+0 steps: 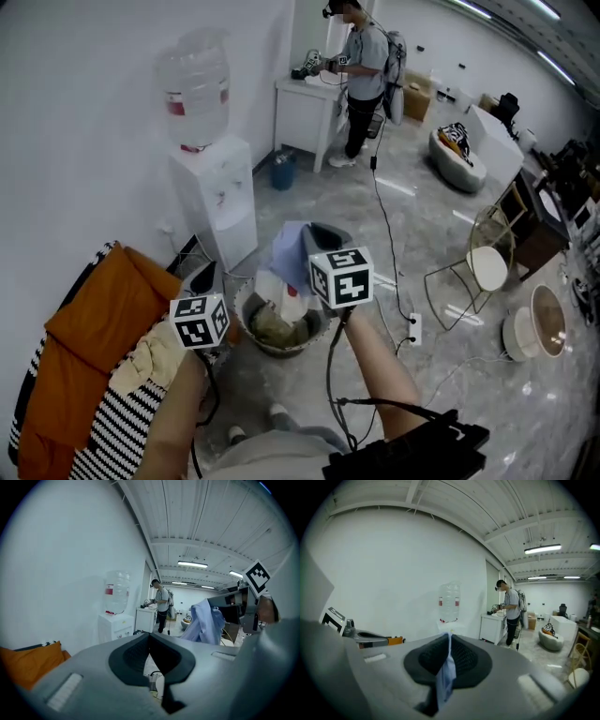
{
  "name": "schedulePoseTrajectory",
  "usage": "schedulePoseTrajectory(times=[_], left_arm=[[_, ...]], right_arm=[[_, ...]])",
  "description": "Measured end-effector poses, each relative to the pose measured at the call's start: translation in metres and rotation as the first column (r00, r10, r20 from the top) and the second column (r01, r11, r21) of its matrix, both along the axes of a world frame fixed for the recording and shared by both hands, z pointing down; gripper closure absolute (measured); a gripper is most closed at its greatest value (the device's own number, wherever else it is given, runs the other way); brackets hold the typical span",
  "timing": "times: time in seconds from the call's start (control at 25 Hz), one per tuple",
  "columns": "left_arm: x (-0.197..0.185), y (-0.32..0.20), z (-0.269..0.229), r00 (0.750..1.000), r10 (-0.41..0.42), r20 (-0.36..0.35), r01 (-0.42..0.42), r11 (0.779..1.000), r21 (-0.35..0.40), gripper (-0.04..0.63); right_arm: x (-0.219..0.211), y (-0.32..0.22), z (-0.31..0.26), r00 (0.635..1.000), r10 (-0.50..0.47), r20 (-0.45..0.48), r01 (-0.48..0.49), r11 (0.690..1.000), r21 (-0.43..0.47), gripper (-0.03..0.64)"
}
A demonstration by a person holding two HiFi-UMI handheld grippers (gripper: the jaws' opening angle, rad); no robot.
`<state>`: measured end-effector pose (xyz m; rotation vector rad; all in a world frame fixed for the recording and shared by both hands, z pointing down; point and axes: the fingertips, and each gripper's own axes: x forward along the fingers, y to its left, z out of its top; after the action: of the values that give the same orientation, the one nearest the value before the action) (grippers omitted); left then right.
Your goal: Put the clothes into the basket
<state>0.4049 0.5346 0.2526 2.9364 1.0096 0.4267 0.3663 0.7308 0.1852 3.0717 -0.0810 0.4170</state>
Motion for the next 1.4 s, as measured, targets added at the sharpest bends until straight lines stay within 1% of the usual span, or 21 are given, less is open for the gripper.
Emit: schedulePoseTrajectory(times=[0.28, 0.4, 0.6, 0.72, 0.8, 0.96, 1.12, 1.4], left_arm=[[0.018, 0.030, 0.020, 0.998, 0.053, 0.029, -0.054, 0.998, 0.012, 0.601], [0.028, 0.042, 0.038, 0.996, 0.072, 0.048, -0.074, 0.997, 0.034, 0.601], [0.041, 0.056, 0.078, 0.991, 0.084, 0.102, -0.090, 0.994, 0.057, 0.601], [0.050, 0.060, 0.109, 0.984, 0.082, 0.159, -0.092, 0.994, 0.059, 0.601], [0.051, 0.062, 0.128, 0.978, 0.078, 0.193, -0.092, 0.994, 0.067, 0.601], [0.054, 0.057, 0.170, 0.966, 0.061, 0.251, -0.090, 0.990, 0.105, 0.601], [0.063, 0.050, 0.210, 0.952, 0.038, 0.305, -0.083, 0.987, 0.136, 0.601], [0.073, 0.028, 0.255, 0.928, -0.038, 0.372, -0.015, 0.990, 0.140, 0.601]], right_arm=[[0.005, 0.028, 0.041, 0.997, 0.052, 0.050, -0.053, 0.999, 0.011, 0.600], [0.013, 0.037, 0.066, 0.995, 0.062, 0.083, -0.064, 0.998, 0.028, 0.600], [0.025, 0.049, 0.113, 0.987, 0.065, 0.145, -0.073, 0.996, 0.051, 0.600], [0.033, 0.054, 0.150, 0.978, 0.068, 0.195, -0.083, 0.994, 0.071, 0.600], [0.035, 0.057, 0.175, 0.970, 0.068, 0.232, -0.089, 0.993, 0.083, 0.600], [0.041, 0.057, 0.226, 0.951, 0.058, 0.303, -0.093, 0.991, 0.101, 0.600], [0.052, 0.055, 0.271, 0.932, 0.057, 0.358, -0.103, 0.989, 0.111, 0.600], [0.065, 0.047, 0.336, 0.899, 0.047, 0.436, -0.122, 0.982, 0.147, 0.600]])
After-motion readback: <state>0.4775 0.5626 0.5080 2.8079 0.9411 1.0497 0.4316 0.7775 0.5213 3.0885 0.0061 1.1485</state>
